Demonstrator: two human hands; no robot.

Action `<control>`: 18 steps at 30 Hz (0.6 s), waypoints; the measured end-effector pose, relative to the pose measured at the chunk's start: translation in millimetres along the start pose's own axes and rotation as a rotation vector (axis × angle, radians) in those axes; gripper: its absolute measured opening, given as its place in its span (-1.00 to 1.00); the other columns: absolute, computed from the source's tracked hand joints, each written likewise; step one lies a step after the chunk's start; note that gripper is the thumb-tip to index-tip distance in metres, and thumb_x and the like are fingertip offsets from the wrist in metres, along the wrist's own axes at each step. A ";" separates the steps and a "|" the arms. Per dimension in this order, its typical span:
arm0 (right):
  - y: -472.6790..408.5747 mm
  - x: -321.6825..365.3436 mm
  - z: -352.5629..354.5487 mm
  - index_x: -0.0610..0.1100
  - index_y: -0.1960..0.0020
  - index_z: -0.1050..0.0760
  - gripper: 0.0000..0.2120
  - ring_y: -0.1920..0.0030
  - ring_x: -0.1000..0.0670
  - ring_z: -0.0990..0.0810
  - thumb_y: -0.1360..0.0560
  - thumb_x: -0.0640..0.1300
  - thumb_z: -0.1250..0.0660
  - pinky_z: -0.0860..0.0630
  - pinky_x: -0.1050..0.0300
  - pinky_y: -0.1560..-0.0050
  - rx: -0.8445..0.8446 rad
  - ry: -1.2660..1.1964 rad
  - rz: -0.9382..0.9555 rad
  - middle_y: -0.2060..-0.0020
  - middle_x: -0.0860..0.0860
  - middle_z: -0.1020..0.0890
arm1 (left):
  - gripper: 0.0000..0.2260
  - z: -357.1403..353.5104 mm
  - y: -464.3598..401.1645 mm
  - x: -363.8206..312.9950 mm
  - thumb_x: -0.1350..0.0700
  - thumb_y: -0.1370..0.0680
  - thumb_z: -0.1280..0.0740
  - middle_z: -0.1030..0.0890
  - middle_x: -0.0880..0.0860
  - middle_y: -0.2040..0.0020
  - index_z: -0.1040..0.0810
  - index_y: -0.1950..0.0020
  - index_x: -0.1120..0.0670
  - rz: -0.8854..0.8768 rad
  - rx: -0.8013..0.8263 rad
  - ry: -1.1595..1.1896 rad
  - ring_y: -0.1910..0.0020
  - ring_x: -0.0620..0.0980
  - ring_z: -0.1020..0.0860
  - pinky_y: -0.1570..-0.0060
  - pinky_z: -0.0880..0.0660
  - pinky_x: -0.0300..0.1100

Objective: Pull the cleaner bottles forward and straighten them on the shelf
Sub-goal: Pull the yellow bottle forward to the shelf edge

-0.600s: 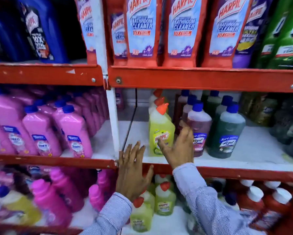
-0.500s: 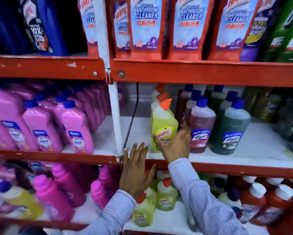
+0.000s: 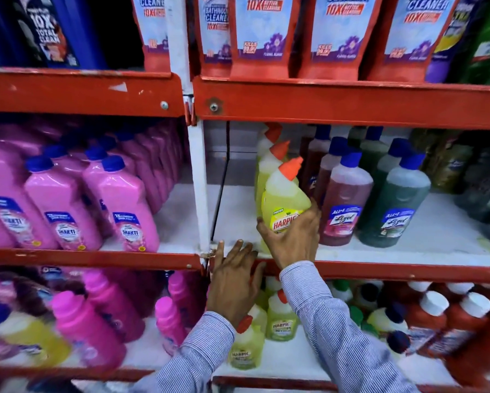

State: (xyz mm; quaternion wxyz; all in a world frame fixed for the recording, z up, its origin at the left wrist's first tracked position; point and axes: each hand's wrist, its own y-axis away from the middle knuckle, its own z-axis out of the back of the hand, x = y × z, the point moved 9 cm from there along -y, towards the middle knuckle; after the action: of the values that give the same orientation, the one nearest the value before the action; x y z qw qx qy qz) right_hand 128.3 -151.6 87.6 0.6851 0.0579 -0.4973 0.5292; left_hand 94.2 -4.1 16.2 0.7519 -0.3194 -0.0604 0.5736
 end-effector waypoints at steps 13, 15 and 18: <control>18.7 1.5 14.2 -0.24 -0.48 -0.01 0.13 -0.40 -0.23 -0.31 -0.19 0.27 -0.50 -0.36 -0.17 -0.37 0.039 0.042 -0.001 -0.41 -0.21 -0.31 | -0.67 -3.8 1.9 0.1 -0.07 -0.60 -0.17 -0.69 0.03 -0.19 -0.62 -0.16 0.06 0.025 -0.025 0.042 -0.33 0.04 -0.54 -0.58 0.11 -0.01; 19.4 2.3 18.5 -0.24 -0.50 0.01 0.13 -0.42 -0.21 -0.27 -0.21 0.29 -0.47 -0.33 -0.13 -0.38 0.050 0.030 0.026 -0.43 -0.21 -0.29 | -0.69 -2.4 2.1 -0.8 -0.06 -0.59 -0.20 -0.69 0.05 -0.17 -0.62 -0.16 0.07 0.033 -0.042 0.050 -0.32 0.05 -0.54 -0.58 0.05 0.02; 22.7 -7.2 39.8 -0.21 -0.47 -0.12 -0.08 -0.38 -0.17 -0.32 -0.35 0.35 -0.29 -0.35 -0.09 -0.37 -0.011 -0.086 0.097 -0.38 -0.19 -0.35 | -0.72 2.7 3.9 -2.1 -0.06 -0.59 -0.21 -0.70 0.05 -0.13 -0.62 -0.12 0.05 0.035 -0.085 0.079 -0.28 0.06 -0.57 -0.57 -0.06 0.08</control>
State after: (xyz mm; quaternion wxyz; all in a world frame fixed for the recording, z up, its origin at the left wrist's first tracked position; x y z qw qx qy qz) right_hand 86.3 -170.7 92.0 0.6370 0.0527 -0.5314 0.5560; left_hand 89.0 -4.3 16.7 0.7294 -0.3746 -0.0493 0.5703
